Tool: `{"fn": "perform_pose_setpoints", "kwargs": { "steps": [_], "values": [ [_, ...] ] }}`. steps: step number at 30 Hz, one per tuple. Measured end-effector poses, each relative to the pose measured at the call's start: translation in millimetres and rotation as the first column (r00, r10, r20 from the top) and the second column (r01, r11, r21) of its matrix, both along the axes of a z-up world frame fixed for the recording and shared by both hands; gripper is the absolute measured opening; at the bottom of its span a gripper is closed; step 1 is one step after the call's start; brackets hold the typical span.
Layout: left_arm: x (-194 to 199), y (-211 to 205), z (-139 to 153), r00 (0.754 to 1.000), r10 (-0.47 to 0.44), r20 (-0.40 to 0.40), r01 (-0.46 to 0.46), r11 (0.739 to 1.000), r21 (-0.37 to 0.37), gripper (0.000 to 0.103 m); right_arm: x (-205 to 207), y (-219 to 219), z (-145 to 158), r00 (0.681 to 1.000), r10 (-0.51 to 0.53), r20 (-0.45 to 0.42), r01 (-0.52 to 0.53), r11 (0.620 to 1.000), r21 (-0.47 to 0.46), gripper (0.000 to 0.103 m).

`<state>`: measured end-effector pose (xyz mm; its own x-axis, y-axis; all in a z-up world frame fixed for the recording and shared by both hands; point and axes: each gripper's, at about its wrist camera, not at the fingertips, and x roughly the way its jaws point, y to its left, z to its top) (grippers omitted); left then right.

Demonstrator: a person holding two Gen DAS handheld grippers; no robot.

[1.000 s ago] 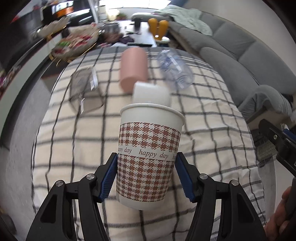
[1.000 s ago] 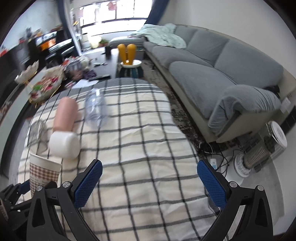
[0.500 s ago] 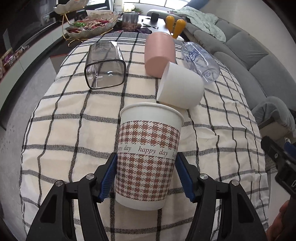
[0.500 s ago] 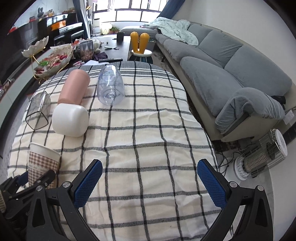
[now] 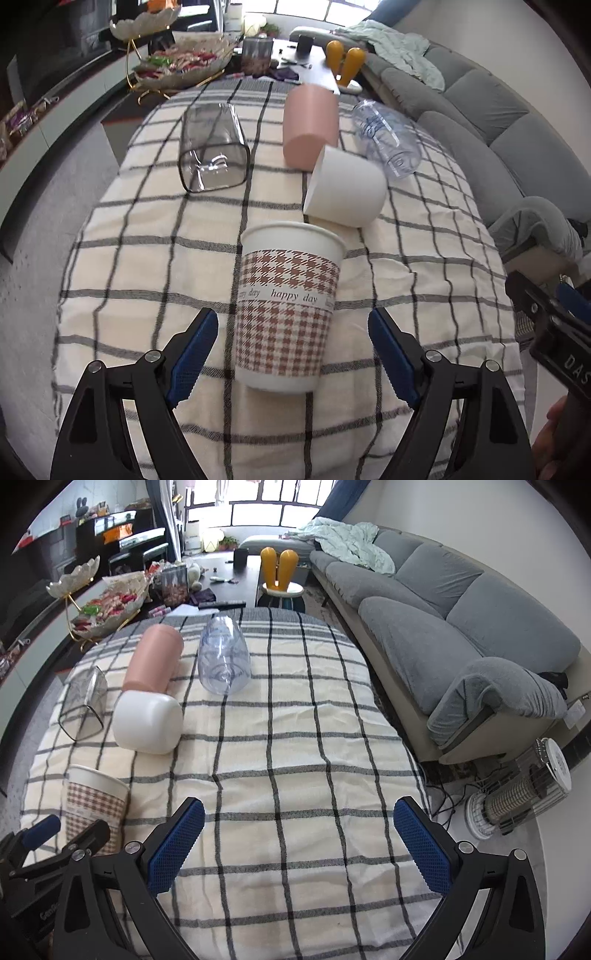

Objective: Flip cup upside down
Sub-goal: 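Lift the houndstooth cup with the right tool and carry it aside, then rotate the right tool to turn the cup rim-down and lower it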

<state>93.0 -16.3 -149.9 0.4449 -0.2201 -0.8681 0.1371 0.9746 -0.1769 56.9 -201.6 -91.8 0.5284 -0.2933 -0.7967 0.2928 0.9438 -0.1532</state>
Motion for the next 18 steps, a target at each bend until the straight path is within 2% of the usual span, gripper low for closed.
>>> {"fn": "perform_pose_setpoints", "kwargs": {
  "steps": [4,8,13,18],
  "values": [
    [-20.4,13.2,23.7,0.998,0.017,0.063,-0.019,1.0,0.023,0.088,-11.6,7.2,18.9,0.996,-0.004,0.085,0.002,1.0,0.022,0.103],
    [-41.3,34.4,47.3,0.987,0.048,0.152,-0.056,0.997,0.048,0.089,-16.7,23.9,21.8,0.991,0.004,0.135,-0.013,0.998,0.068,0.103],
    [-59.3,65.9,71.9,0.961,0.082,0.266,-0.114,0.988,0.108,0.09,-4.4,59.9,-0.9,0.996,0.054,0.071,-0.065,0.985,0.163,0.103],
    [-64.8,92.1,79.0,0.938,0.112,0.329,-0.168,0.975,0.147,0.092,12.8,98.7,-25.5,0.994,0.106,-0.011,-0.101,0.974,0.201,0.102]
  ]
}}
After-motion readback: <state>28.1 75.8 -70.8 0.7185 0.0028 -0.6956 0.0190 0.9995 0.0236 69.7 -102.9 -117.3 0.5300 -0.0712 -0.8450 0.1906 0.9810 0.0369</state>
